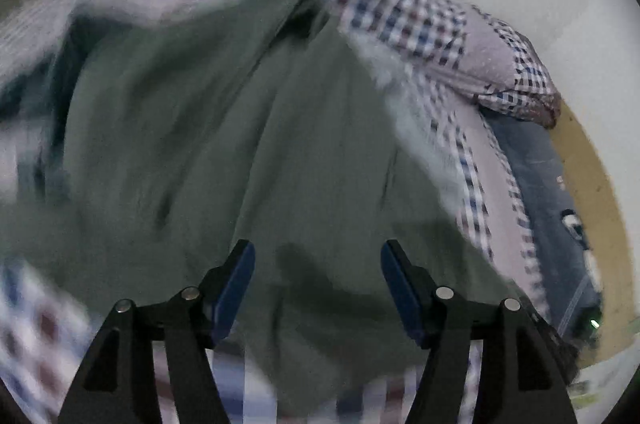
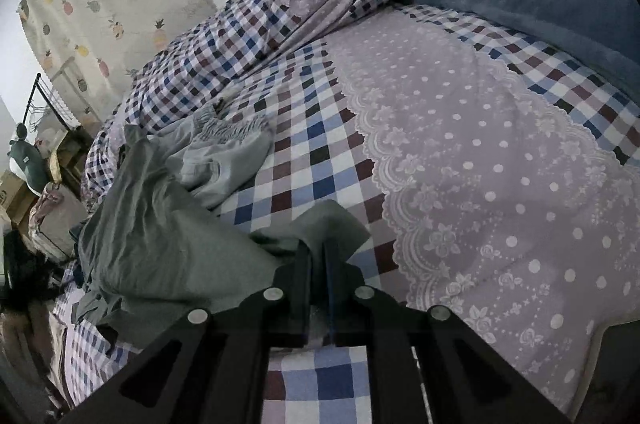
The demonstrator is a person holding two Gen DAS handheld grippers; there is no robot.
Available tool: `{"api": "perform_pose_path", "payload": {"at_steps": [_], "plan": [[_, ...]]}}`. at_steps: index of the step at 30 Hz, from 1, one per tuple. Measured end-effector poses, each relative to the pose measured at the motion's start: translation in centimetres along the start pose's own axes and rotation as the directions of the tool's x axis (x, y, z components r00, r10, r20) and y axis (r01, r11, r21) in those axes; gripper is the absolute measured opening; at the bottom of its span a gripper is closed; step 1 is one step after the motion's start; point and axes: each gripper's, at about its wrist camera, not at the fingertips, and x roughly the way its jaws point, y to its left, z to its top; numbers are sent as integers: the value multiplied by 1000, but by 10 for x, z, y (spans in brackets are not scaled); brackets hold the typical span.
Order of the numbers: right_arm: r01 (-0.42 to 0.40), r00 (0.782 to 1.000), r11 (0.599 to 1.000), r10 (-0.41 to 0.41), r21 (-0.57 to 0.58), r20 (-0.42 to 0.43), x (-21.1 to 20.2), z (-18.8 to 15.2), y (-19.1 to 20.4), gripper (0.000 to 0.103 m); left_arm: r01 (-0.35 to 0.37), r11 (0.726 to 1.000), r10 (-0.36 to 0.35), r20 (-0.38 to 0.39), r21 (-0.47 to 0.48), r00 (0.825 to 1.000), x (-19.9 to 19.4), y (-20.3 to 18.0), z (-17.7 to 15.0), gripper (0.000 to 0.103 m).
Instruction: Fold clothes
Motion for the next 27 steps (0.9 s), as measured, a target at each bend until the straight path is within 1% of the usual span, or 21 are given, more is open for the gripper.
{"api": "perform_pose_path", "payload": {"at_steps": [4,5,6,8,13,14,16,17,18,19,20,21,23,27], "plan": [[-9,1000,1000,9,13,-3,1,-1,-1,6,60,988,-72,-78,-142,994,7,25,-64,70],[-11,1000,1000,11,17,-2,1,-1,-1,6,71,986,-83,-76,-151,994,7,26,-73,70],[-12,1000,1000,12,21,-1,1,-1,-1,6,74,988,-82,-55,-139,995,6,23,-81,70],[-16,1000,999,16,28,2,1,-2,0,6,73,990,-78,-40,-122,996,8,17,-86,70],[-26,1000,999,26,38,5,2,-3,1,7,131,979,-140,-46,-157,989,22,9,-79,71],[-27,1000,999,27,45,3,3,-3,0,7,150,973,-160,-42,-175,986,26,8,-78,71],[-26,1000,998,26,59,-1,6,-3,-3,7,197,946,-211,-29,-257,977,34,10,-79,71],[-26,1000,997,26,68,-5,7,-3,-4,7,185,942,-200,-26,-279,980,36,11,-79,66],[-27,1000,997,27,75,-7,8,-3,-4,7,173,938,-189,-22,-301,982,37,13,-78,56],[-23,1000,997,24,76,-10,9,-3,-4,7,156,933,-173,-23,-324,985,39,15,-78,26],[-19,1000,997,20,77,-12,10,-3,-4,7,126,927,-147,-33,-353,989,41,20,-80,16],[-16,1000,997,17,74,-14,11,-3,-3,7,119,914,-144,-35,-388,989,43,28,-83,8],[-14,1000,998,15,67,-15,11,-4,-3,7,151,892,-174,-16,-426,985,42,36,-87,3],[-22,1000,997,23,74,-19,8,-5,-5,8,133,923,-139,8,-361,990,28,26,-90,1]]}}
